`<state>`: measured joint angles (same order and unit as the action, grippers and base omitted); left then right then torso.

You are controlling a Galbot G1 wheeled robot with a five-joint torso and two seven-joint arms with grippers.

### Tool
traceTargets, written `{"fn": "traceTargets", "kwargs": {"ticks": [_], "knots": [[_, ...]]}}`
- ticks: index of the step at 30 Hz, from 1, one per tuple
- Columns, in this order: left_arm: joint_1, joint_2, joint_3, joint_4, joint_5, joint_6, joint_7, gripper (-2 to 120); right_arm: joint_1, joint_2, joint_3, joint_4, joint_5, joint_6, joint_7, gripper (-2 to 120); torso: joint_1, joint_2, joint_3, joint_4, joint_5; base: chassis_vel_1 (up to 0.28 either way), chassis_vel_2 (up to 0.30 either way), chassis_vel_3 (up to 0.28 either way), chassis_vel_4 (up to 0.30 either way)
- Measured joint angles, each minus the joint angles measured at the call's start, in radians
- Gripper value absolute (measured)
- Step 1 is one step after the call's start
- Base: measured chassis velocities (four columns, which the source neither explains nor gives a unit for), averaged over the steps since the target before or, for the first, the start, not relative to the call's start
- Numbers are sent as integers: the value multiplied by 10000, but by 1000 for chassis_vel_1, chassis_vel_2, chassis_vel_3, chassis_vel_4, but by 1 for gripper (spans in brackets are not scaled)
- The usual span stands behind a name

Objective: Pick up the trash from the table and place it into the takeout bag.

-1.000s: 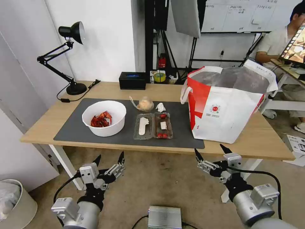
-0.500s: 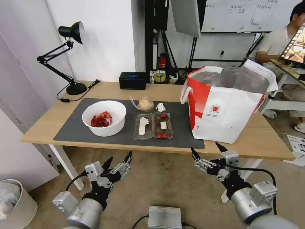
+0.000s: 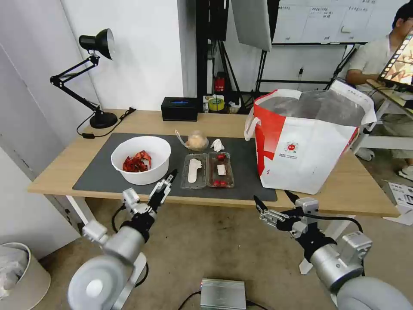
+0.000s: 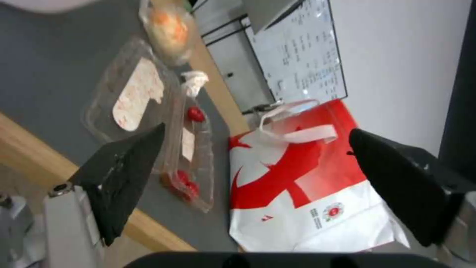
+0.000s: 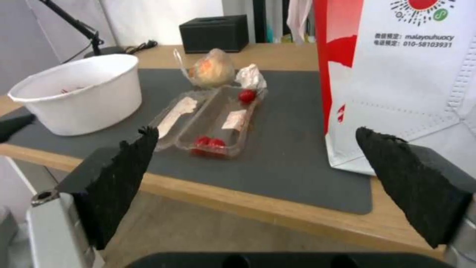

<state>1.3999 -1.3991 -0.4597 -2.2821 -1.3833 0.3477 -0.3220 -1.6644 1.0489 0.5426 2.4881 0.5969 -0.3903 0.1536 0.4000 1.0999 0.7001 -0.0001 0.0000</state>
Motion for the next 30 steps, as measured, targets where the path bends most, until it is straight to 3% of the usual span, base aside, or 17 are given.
{"fn": "traceTargets", "kwargs": {"ticks": [12,21,30], "knots": [[-1592,110,1095,1792,8,137,-520,100,78,-166,149,-186,85,-39,50,100,1,0,0,0,1,0,0,0,0],[-1682,-123,1348,1974,91,607,-1230,100,122,-194,158,-332,72,-40,56,100,0,0,-1,1,1,0,0,0,0],[-2104,-323,1453,2150,135,658,-1529,100,103,-268,232,-203,38,-41,57,100,-1,0,-1,1,0,0,0,0,0]]}}
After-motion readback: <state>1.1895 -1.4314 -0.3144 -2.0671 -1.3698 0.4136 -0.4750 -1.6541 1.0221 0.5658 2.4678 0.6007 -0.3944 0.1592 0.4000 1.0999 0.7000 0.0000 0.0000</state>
